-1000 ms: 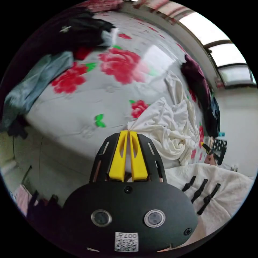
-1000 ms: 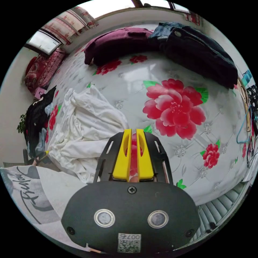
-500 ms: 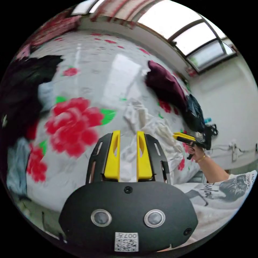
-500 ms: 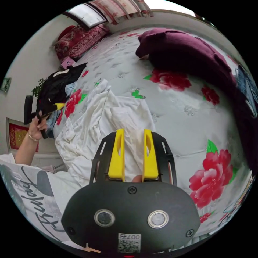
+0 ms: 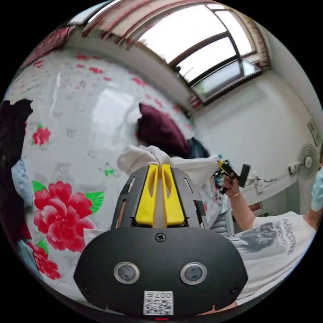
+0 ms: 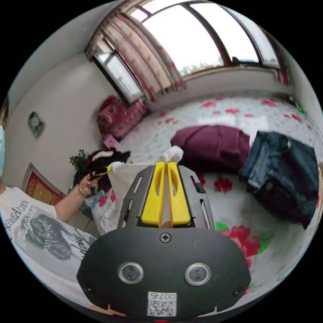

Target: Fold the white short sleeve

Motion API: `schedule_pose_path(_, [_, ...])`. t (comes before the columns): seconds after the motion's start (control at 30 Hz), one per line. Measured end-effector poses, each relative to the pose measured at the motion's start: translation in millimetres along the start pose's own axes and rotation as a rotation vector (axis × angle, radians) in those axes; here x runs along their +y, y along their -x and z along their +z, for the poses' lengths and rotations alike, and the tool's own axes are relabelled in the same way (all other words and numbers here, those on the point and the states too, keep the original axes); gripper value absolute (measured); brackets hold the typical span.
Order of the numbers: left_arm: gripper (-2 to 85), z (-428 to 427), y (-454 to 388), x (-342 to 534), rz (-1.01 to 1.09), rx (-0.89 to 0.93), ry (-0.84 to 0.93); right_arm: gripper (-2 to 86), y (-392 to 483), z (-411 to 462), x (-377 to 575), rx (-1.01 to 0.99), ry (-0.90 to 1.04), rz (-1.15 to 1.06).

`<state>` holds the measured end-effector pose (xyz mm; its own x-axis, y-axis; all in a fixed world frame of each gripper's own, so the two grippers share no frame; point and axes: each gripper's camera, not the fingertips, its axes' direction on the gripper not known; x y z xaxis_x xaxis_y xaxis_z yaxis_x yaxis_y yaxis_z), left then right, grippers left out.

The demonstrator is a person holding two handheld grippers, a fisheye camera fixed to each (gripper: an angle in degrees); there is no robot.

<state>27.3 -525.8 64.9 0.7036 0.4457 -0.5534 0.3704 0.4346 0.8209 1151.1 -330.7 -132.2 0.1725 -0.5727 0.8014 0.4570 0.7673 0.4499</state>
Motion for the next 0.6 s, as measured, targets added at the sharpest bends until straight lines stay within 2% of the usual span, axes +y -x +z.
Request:
schedule_pose_path(0.13, [-0.9, -106, -68, 11, 0.195, 0.053, -0.231, -0.3, 75, -139, -40, -0.063, -0.276, -0.194])
schedule_pose_path(0.27, [-0.9, -171, -127, 29, 0.325, -0.021, -0.368, -0.2, 158, -257, -49, -0.042, -0.491, -0.369])
schedule_pose_path(0.37, [-0.9, -202, -172, 62, 0.449, -0.035, -0.443, -0.2, 202, -322, -30, -0.060, -0.580, -0.481])
schedule_pose_path(0.5, [-1.0, -206, -201, 134, 0.584, -0.133, -0.469, -0.2, 240, -364, 25, -0.004, -0.600, -0.617])
schedule_pose_path(0.6, [-1.0, -176, -178, 186, 0.491, -0.234, -0.358, -0.2, 245, -356, 85, 0.062, -0.469, -0.665])
